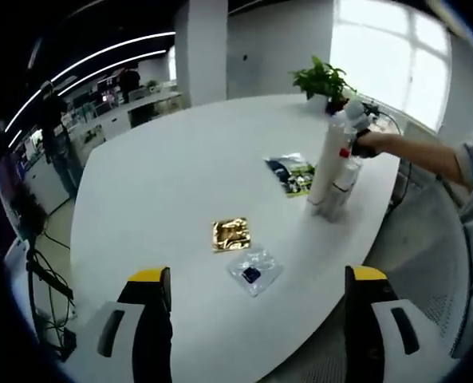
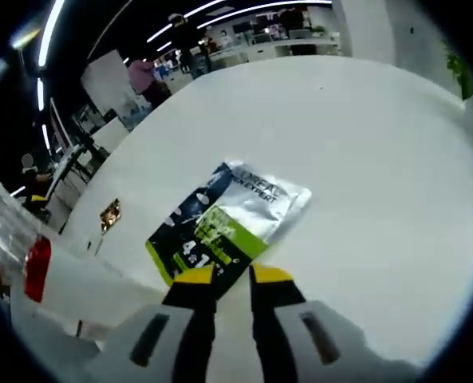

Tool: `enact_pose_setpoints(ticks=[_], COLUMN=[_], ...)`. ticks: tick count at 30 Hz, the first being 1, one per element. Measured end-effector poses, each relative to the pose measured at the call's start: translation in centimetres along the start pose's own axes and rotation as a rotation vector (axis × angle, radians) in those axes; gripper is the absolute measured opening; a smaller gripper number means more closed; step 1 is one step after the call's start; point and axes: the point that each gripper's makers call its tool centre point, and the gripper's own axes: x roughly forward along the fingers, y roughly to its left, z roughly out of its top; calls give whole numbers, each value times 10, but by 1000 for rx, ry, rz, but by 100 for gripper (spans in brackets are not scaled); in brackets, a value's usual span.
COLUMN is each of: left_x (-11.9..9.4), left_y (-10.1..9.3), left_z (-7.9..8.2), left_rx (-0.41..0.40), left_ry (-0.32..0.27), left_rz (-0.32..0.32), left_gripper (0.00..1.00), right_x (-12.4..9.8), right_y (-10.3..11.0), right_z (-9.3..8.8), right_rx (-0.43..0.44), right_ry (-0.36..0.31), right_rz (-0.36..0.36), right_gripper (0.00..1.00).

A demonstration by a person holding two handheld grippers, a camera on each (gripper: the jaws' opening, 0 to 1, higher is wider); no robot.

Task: Arrange the skincare products in the storage area until every visible bottle or jar stands upright without overlapping.

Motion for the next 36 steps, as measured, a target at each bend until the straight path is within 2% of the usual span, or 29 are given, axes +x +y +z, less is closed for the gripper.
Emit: enact_pose_setpoints(ticks=[10,13,17,21,27,30,36], left_x=[26,40,60,78,103,115,139], left_y=[2,3,-7,-10,-13,-12,-8], left_z=[16,25,30,32,43,46,49], left_rx=[56,65,79,96,66,49,-12], left_ry=[22,18,35,56,43,45,50], left_rz=[-62,-91,-161,-184,-224,-227,-216], left_gripper=[74,69,62,55,46,40,38], right_x=[8,10,15,19,24,27,34], right_y=[-3,-3,2,5,13,17,29], right_z=[0,1,2,6,11,13,18], right_rx=[36,43,53,50,29,10,0], right_ry=[-4,-8,-12,-13,-6,-1,3], right_rz=[15,16,29,35,49,58,95], right_gripper=[12,10,8,6,5,5,4])
